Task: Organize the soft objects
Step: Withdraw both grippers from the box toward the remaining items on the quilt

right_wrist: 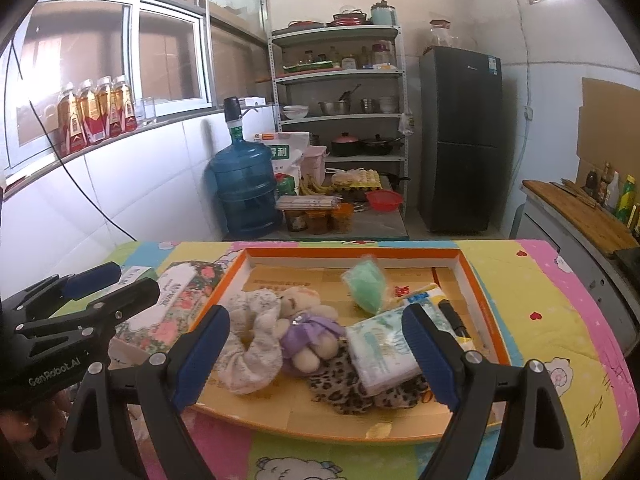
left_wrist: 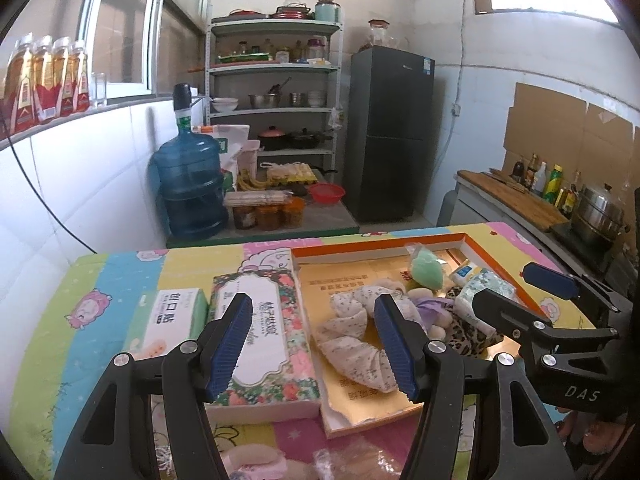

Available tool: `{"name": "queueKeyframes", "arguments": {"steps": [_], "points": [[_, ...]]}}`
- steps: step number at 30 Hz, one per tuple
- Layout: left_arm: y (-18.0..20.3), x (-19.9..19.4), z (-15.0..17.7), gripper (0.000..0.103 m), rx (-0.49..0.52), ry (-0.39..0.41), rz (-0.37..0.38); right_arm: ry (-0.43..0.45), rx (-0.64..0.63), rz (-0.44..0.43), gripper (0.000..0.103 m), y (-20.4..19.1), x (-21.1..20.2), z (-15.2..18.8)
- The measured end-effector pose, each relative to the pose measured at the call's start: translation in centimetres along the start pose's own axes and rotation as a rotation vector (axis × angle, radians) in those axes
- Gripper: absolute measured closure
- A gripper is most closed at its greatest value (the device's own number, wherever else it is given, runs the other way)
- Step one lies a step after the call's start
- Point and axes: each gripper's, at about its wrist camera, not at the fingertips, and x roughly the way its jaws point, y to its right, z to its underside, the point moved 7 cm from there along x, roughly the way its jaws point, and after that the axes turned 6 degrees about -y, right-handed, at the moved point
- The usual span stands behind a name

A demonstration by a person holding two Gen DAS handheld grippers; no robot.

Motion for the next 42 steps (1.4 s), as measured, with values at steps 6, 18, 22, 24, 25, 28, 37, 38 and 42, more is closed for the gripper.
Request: {"name": "queueKeyframes", "arguments": {"steps": [6,18,22,24,25,28,37,38,42], "points": [[-0.9,-0.7,0.3,0.038,-0.007,0.007,-0.005,0.005,-0.013,-0.008,0.015,-1.4,-0.5,0.0],[-2.2,-2.1,1.0,0.038,-0.015,0.016,-0.016,0.007,-0.034,-0.020,0.015,-3.3,-1.1,0.2],[-2.8,-2.5,1.2,0.038,-0.019,0.019,-0.020,0.007,-0.040,-0.025,0.015,-4.0,-1.3,0.2],[-3.0,-2.7,1.2,0.038,-0.022,0.020,-0.022,0.008,-0.043,-0.027,0.015,-4.3,-1.4,0.2],[-3.2,-2.8,1.3,0.038,-0.023,0.021,-0.023,0.009,-0.046,-0.028,0.015,-4.5,-1.4,0.2],[-3.7,-3.0,1.4,0.038,-0.028,0.023,-0.026,0.010,-0.052,-0.031,0.015,-4.9,-1.6,0.2],[-5.1,-3.5,1.9,0.038,-0.042,0.024,-0.036,0.006,-0.064,-0.042,0.015,-6.2,-1.7,0.5],[-5.3,-3.6,2.0,0.038,-0.044,0.024,-0.038,0.005,-0.065,-0.044,0.015,-6.4,-1.7,0.6],[-5.9,-3.8,2.3,0.038,-0.052,0.024,-0.043,0.004,-0.070,-0.050,0.015,-7.0,-1.7,0.7]]}}
